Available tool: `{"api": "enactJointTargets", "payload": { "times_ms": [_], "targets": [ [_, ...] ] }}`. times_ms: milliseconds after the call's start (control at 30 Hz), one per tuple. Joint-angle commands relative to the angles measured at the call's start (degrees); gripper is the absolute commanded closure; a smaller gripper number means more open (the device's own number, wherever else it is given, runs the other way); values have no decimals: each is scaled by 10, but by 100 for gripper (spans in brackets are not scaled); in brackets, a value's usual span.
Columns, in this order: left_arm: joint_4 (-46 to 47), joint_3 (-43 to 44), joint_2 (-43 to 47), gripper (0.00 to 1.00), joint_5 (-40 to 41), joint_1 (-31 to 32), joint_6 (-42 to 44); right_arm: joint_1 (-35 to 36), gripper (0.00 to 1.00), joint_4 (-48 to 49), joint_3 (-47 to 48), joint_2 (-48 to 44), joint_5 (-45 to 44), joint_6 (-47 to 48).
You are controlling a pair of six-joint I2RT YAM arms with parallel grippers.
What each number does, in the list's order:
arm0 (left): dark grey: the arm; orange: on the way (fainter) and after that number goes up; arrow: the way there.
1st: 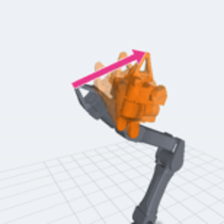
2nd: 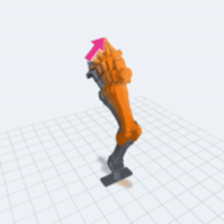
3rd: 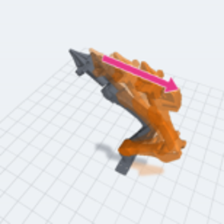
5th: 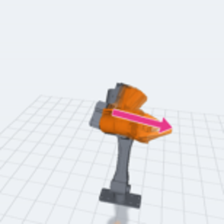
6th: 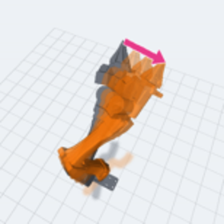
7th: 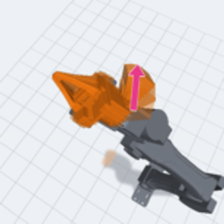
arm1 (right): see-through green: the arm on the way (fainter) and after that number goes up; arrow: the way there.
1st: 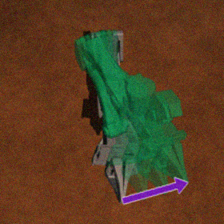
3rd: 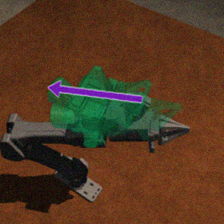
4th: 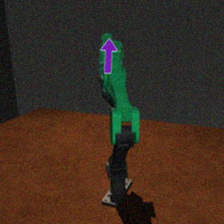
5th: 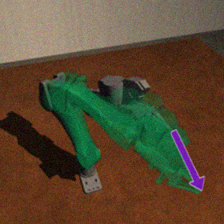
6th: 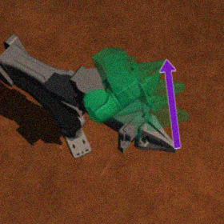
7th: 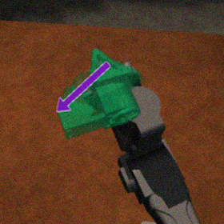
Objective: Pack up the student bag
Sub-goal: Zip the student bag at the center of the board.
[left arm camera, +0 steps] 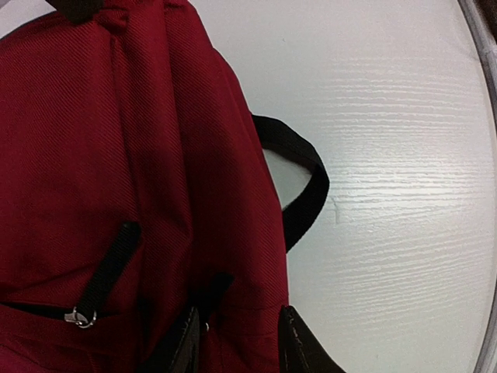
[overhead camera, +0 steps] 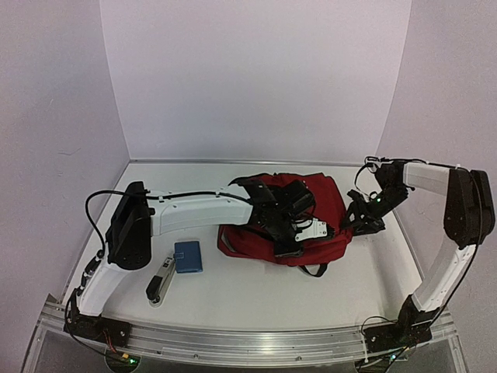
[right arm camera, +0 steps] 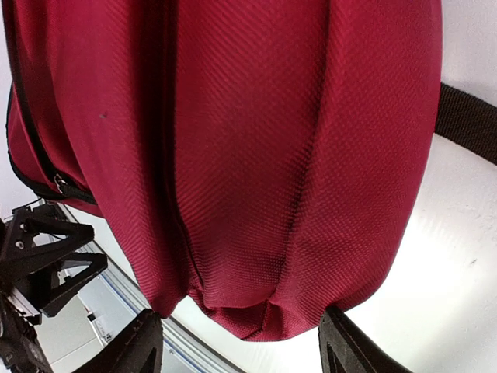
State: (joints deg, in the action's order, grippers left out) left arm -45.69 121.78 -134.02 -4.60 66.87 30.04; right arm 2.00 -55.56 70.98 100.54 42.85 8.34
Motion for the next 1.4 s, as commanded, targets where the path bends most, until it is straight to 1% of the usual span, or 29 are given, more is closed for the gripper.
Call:
{"api": "enactJointTargets", "payload": {
  "times_ms": [0, 367, 667, 733, 800, 900, 1033, 1100, 1233, 1267, 1367],
  "targets": [
    [42, -7, 0, 65, 27, 5, 30, 5, 32, -6, -5, 19, 12, 8],
    [51, -13, -28, 65, 31, 6, 33, 14, 29, 1, -9, 28, 16, 1],
    [75, -3, -45, 67, 82, 6, -1, 23, 26, 20, -29, 23, -12, -11],
    [75, -4, -45, 69, 85, 6, -5, 25, 27, 25, -35, 21, -17, -13],
    [77, -4, -44, 75, 86, 6, -10, 27, 29, 30, -39, 20, -18, -13],
    [73, -5, -37, 86, 86, 6, -17, 29, 36, 38, -43, 22, -30, -15],
    [62, -13, -17, 98, 86, 6, -44, 29, 55, 51, -46, 26, -60, -24],
    [63, -31, 5, 100, 86, 6, -60, 29, 67, 57, -45, 26, -73, -27],
    [87, -101, 64, 100, 97, 6, -103, 29, 98, 61, -37, 29, -98, -32],
    [91, -117, 77, 100, 99, 6, -114, 28, 100, 61, -34, 30, -103, -32],
    [95, -158, 113, 100, 103, 6, -144, 27, 100, 61, -25, 30, -113, -34]
  ]
}}
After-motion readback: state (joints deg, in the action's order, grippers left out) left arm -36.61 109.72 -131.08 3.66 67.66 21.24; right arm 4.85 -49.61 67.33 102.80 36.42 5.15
